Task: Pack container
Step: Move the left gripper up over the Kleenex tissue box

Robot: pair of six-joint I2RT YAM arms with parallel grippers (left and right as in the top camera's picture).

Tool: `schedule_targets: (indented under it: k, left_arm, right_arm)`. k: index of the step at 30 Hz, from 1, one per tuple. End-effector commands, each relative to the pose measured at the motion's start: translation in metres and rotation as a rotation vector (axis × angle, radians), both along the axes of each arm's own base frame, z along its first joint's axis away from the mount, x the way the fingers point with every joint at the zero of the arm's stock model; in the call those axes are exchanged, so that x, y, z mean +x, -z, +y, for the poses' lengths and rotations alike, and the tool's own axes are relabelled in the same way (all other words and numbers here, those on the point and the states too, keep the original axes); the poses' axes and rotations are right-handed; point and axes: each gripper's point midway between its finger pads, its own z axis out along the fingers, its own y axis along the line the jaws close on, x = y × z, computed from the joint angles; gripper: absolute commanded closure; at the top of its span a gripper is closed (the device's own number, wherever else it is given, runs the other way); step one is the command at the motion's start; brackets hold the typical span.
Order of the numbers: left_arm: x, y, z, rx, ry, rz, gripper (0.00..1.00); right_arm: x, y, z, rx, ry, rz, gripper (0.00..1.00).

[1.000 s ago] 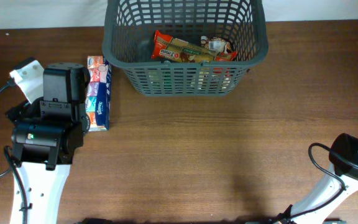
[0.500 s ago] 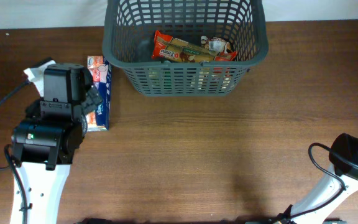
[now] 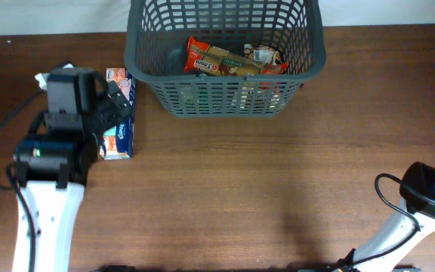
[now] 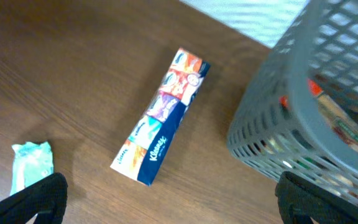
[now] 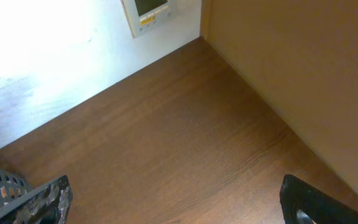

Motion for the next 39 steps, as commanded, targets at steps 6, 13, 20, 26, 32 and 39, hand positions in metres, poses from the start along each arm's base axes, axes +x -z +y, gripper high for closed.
schedule_targets:
  k: [6, 13, 20, 26, 32, 39]
  left_arm:
    - [0.028, 0.101, 0.009, -0.131, 0.315, 0.321, 0.00]
    - [0.021, 0.134, 0.041, -0.088, 0.232, 0.450, 0.00]
    - [0.027, 0.136, 0.042, -0.005, 0.359, 0.456, 0.01]
    - [0.038, 0.147, 0.051, 0.035, 0.356, 0.467, 0.00]
    - [0.066, 0.152, 0.055, 0.039, 0.372, 0.476, 0.00]
    - [0.103, 0.148, 0.055, 0.058, 0.435, 0.468, 0.00]
  right_arm:
    - [0.002, 0.006, -0.002, 0.013, 0.012, 0.015, 0.01]
    - [0.002, 0.006, -0.002, 0.013, 0.012, 0.015, 0.01]
    - [0.002, 0.006, -0.002, 0.013, 0.012, 0.015, 0.01]
    - [0.002, 0.006, -0.002, 0.013, 0.012, 0.015, 0.01]
    - [0.002, 0.006, -0.002, 0.013, 0.012, 0.015, 0.01]
    - [0.002, 0.006, -0.002, 0.013, 0.013, 0.015, 0.01]
